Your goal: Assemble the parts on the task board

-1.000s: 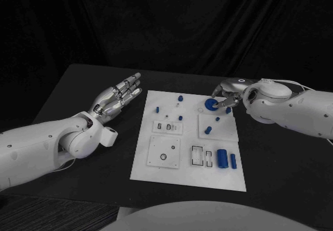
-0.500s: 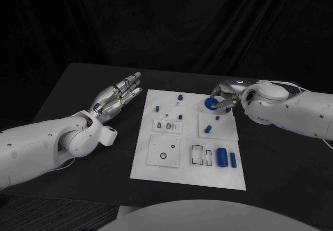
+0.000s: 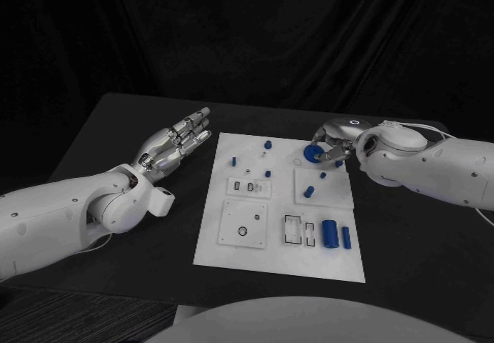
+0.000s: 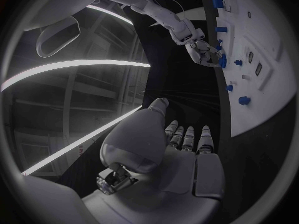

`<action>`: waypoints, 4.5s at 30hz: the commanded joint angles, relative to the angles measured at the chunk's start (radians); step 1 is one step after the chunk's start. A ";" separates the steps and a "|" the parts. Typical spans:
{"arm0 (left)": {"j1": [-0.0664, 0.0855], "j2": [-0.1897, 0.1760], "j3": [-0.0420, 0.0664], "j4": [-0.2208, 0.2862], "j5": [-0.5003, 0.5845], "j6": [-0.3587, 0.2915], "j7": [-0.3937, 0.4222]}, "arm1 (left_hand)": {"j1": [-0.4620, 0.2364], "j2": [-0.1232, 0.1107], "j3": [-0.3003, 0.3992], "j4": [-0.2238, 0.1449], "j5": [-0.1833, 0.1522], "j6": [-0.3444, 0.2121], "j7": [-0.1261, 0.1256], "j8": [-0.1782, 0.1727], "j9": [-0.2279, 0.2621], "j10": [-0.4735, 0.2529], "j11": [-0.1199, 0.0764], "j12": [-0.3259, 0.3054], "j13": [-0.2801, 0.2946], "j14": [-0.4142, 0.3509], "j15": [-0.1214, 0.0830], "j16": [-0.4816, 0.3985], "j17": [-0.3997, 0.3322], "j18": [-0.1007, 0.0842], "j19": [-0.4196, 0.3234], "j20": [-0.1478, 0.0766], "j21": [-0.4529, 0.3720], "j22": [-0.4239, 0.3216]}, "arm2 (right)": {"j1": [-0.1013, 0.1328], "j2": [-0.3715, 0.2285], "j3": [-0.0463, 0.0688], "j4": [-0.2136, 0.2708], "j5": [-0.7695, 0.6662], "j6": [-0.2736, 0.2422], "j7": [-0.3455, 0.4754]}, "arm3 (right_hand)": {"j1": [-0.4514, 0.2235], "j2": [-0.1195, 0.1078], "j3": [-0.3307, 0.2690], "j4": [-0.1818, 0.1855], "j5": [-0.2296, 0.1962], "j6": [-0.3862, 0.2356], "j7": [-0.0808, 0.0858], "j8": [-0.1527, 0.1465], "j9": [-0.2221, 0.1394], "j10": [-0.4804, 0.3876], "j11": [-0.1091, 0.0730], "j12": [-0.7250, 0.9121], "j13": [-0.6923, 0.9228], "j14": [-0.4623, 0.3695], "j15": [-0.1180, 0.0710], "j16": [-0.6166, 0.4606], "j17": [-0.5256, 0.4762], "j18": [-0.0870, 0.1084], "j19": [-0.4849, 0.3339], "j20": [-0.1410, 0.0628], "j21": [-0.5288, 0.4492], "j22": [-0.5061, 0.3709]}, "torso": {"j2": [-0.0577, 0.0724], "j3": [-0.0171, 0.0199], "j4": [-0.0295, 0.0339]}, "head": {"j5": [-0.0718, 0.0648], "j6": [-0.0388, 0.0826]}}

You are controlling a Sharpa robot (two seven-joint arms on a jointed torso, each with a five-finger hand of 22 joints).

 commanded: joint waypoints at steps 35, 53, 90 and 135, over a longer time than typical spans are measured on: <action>0.001 0.018 0.001 -0.010 -0.001 0.038 -0.006 | -0.011 0.004 0.009 -0.007 0.005 -0.003 0.010 0.001 0.001 0.002 0.016 -0.004 -0.001 0.001 0.020 -0.004 -0.001 0.009 0.001 0.019 -0.006 -0.002 | 0.048 0.096 -0.002 0.083 -0.007 -0.036 0.060 | -0.055 -0.016 0.034 0.016 -0.018 0.060 -0.009 0.085 0.416 0.106 0.023 0.002 0.263 0.103 0.016 0.015 0.251 -0.023 0.030 0.016 0.034 0.125 | 0.001 -0.0013 0.0021 | 0.000 0.008; 0.001 0.028 0.001 -0.016 -0.001 0.047 -0.009 | -0.011 0.004 0.010 -0.007 0.005 -0.003 0.010 0.001 0.001 0.002 0.017 -0.004 -0.001 0.001 0.021 -0.004 -0.001 0.009 0.001 0.020 -0.006 -0.002 | 0.043 0.215 -0.002 -0.014 -0.007 0.013 0.069 | -0.054 -0.021 0.050 0.016 -0.032 0.052 -0.002 0.052 0.398 0.106 0.029 0.002 0.263 0.102 0.021 0.012 0.249 -0.021 0.028 0.022 0.028 0.124 | 0.002 0.0001 0.0000 | 0.005 0.001; 0.001 0.027 0.001 -0.016 -0.001 0.051 -0.014 | -0.012 0.004 0.011 -0.008 0.005 -0.003 0.012 0.001 0.001 0.002 0.019 -0.004 -0.001 0.001 0.023 -0.004 -0.001 0.009 0.001 0.023 -0.006 -0.002 | 0.034 0.200 -0.001 -0.012 -0.007 -0.051 0.080 | -0.078 -0.042 0.059 0.021 -0.219 -0.241 -0.010 -0.102 0.123 0.106 0.006 0.002 0.263 0.090 0.003 -0.030 0.214 -0.010 0.008 0.008 -0.044 0.118 | -0.003 -0.0003 -0.0035 | 0.013 0.000; -0.001 0.014 0.001 -0.013 -0.001 0.052 -0.011 | -0.014 0.003 0.013 -0.011 0.004 -0.004 0.013 0.000 0.001 0.002 0.020 -0.004 -0.001 0.001 0.027 -0.004 -0.001 0.010 0.001 0.027 -0.006 -0.002 | -0.013 -0.250 -0.027 0.160 -0.007 -0.107 0.041 | -0.106 -0.018 -0.006 0.093 -0.364 -0.134 -0.012 -0.100 0.115 0.106 0.003 0.002 0.263 0.078 -0.001 -0.100 0.159 -0.006 0.015 0.003 -0.083 0.118 | -0.009 -0.0081 -0.0127 | -0.005 0.000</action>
